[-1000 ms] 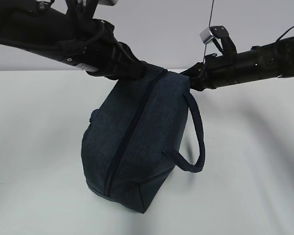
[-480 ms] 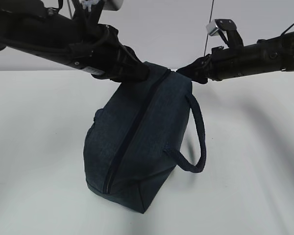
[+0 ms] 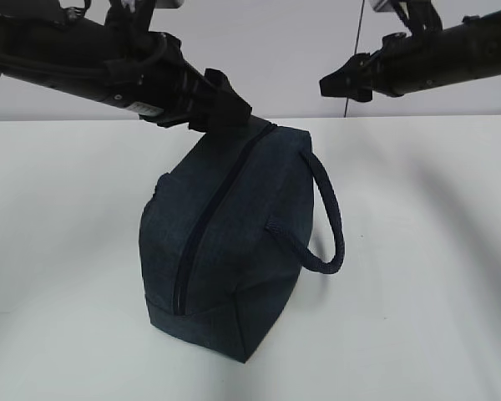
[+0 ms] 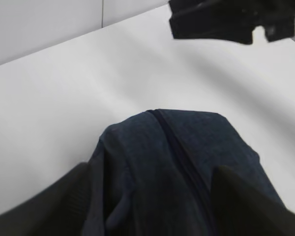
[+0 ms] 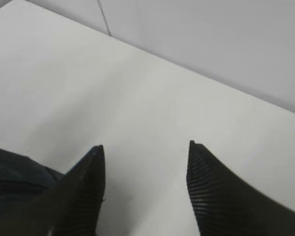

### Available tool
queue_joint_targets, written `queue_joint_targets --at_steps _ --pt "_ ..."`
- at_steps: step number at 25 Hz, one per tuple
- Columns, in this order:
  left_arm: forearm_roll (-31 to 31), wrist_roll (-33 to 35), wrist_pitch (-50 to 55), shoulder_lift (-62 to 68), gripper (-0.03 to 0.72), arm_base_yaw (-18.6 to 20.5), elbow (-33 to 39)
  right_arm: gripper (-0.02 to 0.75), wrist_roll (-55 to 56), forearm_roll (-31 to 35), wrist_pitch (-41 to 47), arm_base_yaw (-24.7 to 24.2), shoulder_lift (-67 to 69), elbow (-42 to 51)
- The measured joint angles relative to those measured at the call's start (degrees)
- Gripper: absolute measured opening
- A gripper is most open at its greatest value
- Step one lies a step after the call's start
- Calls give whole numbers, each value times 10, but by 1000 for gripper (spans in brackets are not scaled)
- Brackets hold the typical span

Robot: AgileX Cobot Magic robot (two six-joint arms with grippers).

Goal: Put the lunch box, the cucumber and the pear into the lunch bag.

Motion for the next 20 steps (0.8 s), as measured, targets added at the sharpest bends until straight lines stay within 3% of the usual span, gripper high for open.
queue_joint_targets --at_steps 13,16,20 --pt "0 -14 69 -71 465 83 -1 423 106 -12 37 0 -76 0" --pt "0 -17 87 -87 465 85 -1 423 50 -12 95 0 -86 0" --pt "5 -18 101 -101 465 85 -1 423 -47 -12 254 0 -100 0"
